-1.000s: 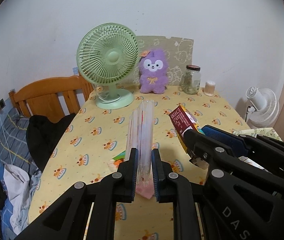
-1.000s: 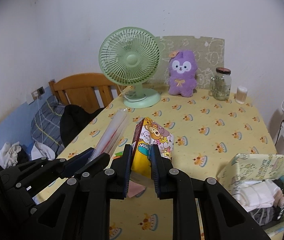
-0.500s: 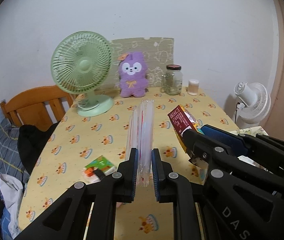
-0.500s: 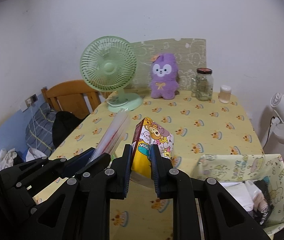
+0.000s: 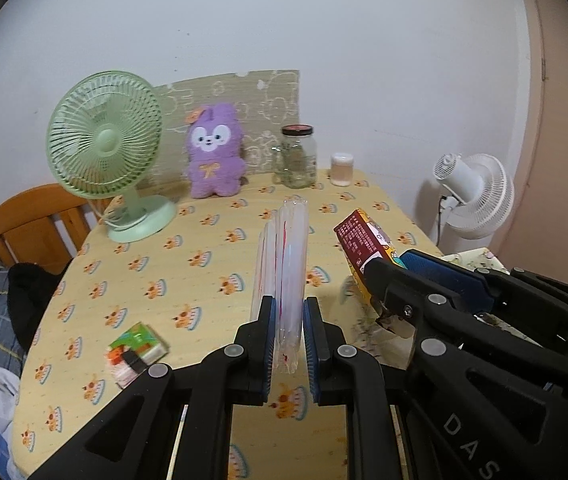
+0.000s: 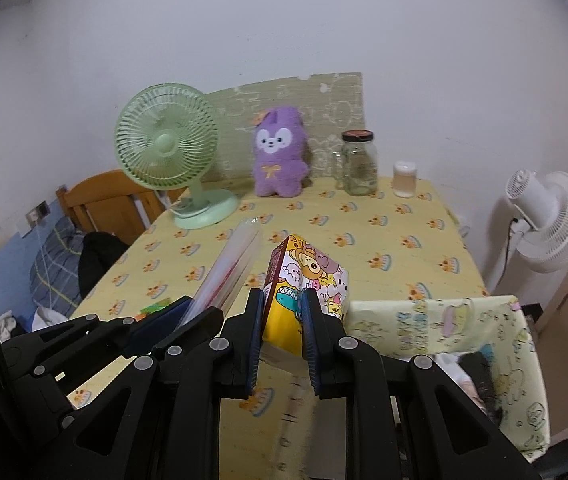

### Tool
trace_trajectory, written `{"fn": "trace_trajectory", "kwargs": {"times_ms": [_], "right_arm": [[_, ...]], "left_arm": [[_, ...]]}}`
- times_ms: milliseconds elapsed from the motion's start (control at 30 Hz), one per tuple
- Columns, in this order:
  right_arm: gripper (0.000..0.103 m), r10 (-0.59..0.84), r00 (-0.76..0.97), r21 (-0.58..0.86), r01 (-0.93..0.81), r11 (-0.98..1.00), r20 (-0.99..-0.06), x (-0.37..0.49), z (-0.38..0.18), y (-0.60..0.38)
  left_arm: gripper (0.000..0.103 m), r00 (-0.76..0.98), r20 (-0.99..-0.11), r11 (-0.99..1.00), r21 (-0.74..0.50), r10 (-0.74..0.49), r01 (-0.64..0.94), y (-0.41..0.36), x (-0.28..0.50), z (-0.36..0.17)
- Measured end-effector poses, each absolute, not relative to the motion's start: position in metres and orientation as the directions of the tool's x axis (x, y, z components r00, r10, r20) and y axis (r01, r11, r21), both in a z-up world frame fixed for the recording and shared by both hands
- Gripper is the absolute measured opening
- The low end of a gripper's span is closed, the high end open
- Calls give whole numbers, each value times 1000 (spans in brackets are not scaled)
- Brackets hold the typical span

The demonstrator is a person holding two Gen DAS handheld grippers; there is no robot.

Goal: Organize soft objects
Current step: 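Lift the plastic bag and cartoon box and carry them toward the box, then lower both grippers into the box and open them to drop the items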

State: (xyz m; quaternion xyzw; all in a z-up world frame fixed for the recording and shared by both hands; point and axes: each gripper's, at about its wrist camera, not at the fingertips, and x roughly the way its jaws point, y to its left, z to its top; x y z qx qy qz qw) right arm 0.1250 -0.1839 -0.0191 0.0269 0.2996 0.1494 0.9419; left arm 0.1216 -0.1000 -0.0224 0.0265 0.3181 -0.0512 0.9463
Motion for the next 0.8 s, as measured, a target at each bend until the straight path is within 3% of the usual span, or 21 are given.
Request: {"fn": "trace_trajectory", "kwargs": {"times_ms": [500, 600, 633, 800], "right_arm": [[24, 216, 772, 180, -133, 975, -597, 125, -39, -235], [32, 192, 774, 172, -109, 979, -603, 126, -44, -241], [42, 181, 774, 166, -100, 981, -607, 127, -46, -243], [65, 139, 784, 170, -43, 984, -604, 124, -47, -259]], "left_arm": [[12, 759, -637, 976, 39, -139, 212, -146, 133, -37], [12, 764, -633, 975, 71, -121, 213, -154, 133, -40], [12, 767, -632, 974, 80, -114, 211, -155, 133, -41], [12, 769, -629, 973, 86, -114, 214, -162, 133, -38]]}}
